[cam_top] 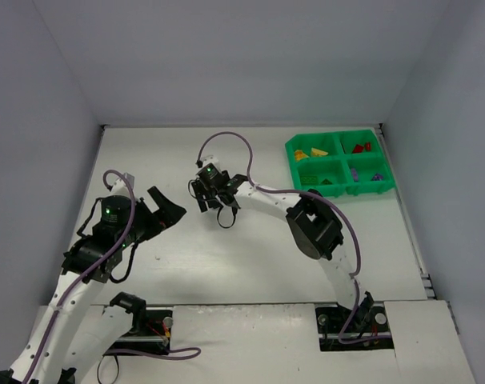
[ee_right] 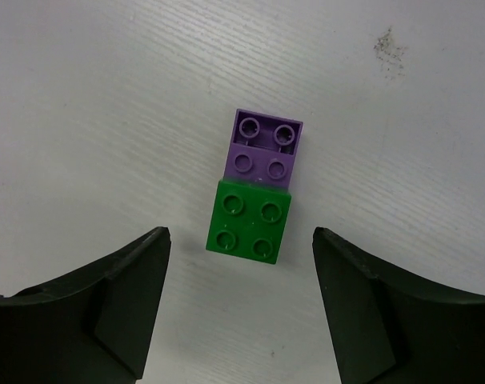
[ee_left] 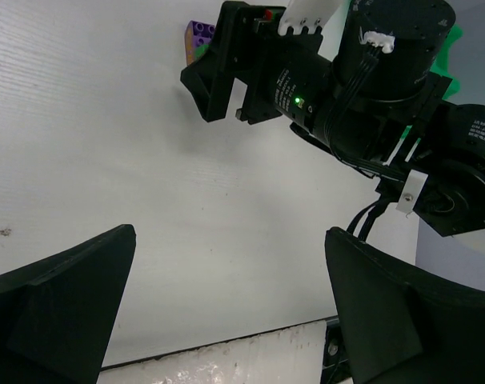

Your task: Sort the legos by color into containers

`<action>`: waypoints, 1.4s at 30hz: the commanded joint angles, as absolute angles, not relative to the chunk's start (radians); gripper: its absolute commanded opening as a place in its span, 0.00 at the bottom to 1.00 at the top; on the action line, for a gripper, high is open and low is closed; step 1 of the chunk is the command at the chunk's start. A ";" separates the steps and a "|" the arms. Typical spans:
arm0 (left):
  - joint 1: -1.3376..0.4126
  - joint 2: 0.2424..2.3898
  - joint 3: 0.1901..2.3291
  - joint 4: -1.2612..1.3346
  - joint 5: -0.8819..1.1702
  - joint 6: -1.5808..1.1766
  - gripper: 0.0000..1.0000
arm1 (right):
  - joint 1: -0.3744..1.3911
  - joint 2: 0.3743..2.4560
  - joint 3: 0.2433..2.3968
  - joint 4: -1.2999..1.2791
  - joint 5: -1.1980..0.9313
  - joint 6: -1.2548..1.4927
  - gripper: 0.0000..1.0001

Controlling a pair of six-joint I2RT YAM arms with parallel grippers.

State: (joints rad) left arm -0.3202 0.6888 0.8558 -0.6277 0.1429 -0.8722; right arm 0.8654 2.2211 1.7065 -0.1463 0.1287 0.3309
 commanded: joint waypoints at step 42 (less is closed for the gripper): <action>-0.311 0.897 0.798 0.173 0.538 -0.897 0.97 | 0.634 1.508 1.256 0.189 -0.569 0.198 0.04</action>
State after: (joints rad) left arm -0.3183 0.8566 0.7547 -0.1036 0.4488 -0.8673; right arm 0.6167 1.5402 1.2888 0.1349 -0.3939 0.2253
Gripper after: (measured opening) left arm 0.975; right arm 0.349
